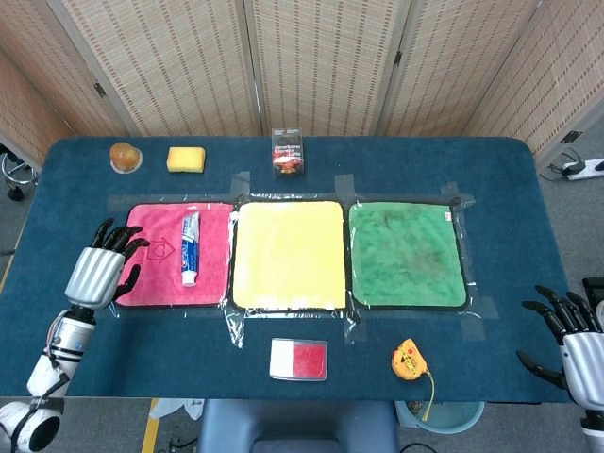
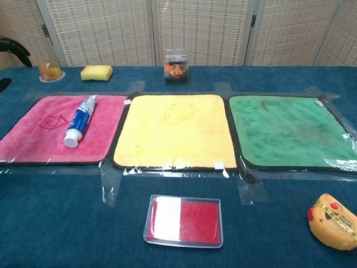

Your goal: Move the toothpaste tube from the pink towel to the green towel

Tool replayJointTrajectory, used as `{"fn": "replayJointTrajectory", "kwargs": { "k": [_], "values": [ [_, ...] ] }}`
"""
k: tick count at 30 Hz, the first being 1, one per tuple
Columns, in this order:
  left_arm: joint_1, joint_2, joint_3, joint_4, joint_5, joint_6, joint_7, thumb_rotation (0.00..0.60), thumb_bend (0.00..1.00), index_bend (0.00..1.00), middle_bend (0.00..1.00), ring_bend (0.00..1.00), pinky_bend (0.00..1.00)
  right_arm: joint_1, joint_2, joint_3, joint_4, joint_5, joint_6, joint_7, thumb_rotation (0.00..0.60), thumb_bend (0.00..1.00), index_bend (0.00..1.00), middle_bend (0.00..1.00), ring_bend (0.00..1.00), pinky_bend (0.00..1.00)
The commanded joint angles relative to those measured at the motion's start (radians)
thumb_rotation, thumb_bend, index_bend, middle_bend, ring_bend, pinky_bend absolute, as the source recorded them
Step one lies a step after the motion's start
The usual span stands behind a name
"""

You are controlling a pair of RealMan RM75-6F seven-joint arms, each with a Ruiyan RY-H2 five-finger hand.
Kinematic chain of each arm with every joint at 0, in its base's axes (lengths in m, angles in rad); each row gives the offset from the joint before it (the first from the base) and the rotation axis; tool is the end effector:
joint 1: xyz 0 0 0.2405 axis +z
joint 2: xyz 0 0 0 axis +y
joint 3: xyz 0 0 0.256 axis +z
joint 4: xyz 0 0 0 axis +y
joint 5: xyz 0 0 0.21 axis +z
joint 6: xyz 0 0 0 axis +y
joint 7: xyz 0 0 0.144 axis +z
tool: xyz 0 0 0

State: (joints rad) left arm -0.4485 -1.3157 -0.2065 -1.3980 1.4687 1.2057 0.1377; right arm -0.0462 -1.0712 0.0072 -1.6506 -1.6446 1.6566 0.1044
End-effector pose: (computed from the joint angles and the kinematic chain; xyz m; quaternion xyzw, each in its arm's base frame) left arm -0.2453 0.3214 0.1047 -0.6855 -0.2777 -0.4055 0.5371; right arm -0.3015 -0.1307 0.1792 0.5683 -0.3870 0.4438 0.5748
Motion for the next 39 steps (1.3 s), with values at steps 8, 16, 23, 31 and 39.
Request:
{"fn": "replayJointTrajectory", "kwargs": {
  "k": [8, 16, 23, 31, 39],
  "values": [
    [-0.151, -0.153, 0.000, 0.323, -0.056, -0.179, 0.012, 0.600, 0.49, 0.23, 0.20, 0.15, 0.09, -0.004, 0.002, -0.003, -0.002, -0.008, 0.005, -0.001, 0.600, 0.21, 0.25, 0.17, 0.18, 0.11],
    [-0.206, -0.232, 0.019, 0.486, -0.105, -0.270, 0.119, 0.600, 0.36, 0.07, 0.05, 0.03, 0.03, -0.003, 0.002, -0.002, -0.002, -0.002, -0.004, -0.001, 0.600, 0.21, 0.25, 0.17, 0.18, 0.11],
    [-0.244, -0.303, 0.031, 0.603, -0.119, -0.310, 0.111, 0.600, 0.35, 0.04, 0.01, 0.00, 0.01, -0.002, 0.001, -0.002, -0.006, 0.001, -0.010, -0.007, 0.600, 0.21, 0.25, 0.17, 0.18, 0.11],
    [-0.278, -0.364, 0.046, 0.686, -0.125, -0.345, 0.129, 0.600, 0.35, 0.03, 0.01, 0.00, 0.01, -0.006, 0.001, -0.003, -0.007, 0.006, -0.010, -0.010, 0.600, 0.21, 0.25, 0.17, 0.18, 0.11],
    [-0.317, -0.422, 0.048, 0.763, -0.139, -0.393, 0.147, 0.600, 0.35, 0.03, 0.01, 0.00, 0.01, -0.011, 0.000, -0.005, -0.005, 0.009, -0.009, -0.010, 0.600, 0.21, 0.25, 0.17, 0.18, 0.11]
  ]
}}
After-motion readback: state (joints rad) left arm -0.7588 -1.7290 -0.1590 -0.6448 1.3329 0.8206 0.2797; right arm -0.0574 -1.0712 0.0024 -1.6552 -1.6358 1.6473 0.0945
